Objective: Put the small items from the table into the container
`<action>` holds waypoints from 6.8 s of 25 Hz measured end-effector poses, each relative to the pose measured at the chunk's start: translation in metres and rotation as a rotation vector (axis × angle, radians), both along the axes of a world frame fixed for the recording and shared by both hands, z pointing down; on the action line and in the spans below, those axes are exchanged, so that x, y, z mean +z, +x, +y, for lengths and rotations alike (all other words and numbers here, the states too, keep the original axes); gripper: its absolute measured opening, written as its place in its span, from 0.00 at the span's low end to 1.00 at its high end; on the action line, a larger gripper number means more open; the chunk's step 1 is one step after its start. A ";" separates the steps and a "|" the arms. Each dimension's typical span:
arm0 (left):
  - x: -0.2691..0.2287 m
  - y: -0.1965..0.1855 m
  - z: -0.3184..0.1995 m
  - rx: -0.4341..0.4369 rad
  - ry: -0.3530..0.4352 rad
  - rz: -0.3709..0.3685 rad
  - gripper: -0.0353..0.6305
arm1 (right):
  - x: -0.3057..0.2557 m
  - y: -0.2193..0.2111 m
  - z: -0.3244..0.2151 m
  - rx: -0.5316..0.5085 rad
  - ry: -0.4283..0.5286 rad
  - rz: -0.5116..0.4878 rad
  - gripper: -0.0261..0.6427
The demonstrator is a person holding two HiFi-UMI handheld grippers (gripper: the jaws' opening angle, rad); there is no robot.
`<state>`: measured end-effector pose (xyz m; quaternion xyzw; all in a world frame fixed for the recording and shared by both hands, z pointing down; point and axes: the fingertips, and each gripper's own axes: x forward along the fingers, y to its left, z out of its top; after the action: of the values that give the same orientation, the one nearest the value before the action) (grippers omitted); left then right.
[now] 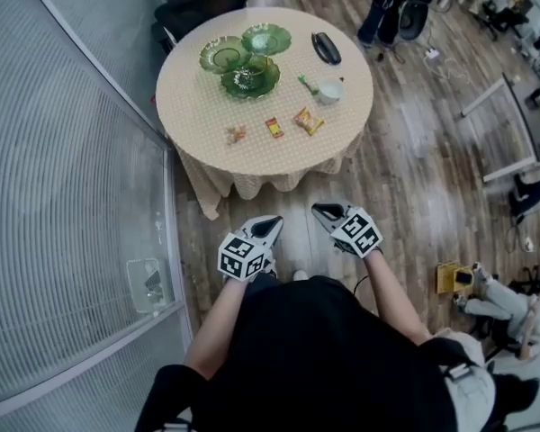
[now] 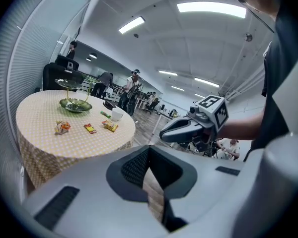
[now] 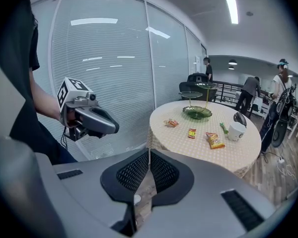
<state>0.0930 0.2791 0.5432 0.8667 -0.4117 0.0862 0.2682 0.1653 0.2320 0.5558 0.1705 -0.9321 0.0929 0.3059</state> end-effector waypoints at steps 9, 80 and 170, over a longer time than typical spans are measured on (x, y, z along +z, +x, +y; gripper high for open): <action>-0.002 -0.047 -0.032 0.069 0.018 -0.021 0.06 | 0.003 -0.044 -0.022 0.057 0.016 0.002 0.08; 0.056 -0.058 -0.218 -0.555 -0.227 -0.066 0.06 | 0.186 -0.018 -0.346 -0.276 -0.102 0.339 0.27; 0.035 -0.205 -0.320 -0.005 -0.050 -0.013 0.06 | -0.099 -0.196 -0.443 0.111 0.369 0.152 0.17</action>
<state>-0.1118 -0.0407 0.5787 0.8582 -0.4131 0.1015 0.2872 -0.0312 -0.2109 0.4571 0.2811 -0.8966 -0.0759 0.3335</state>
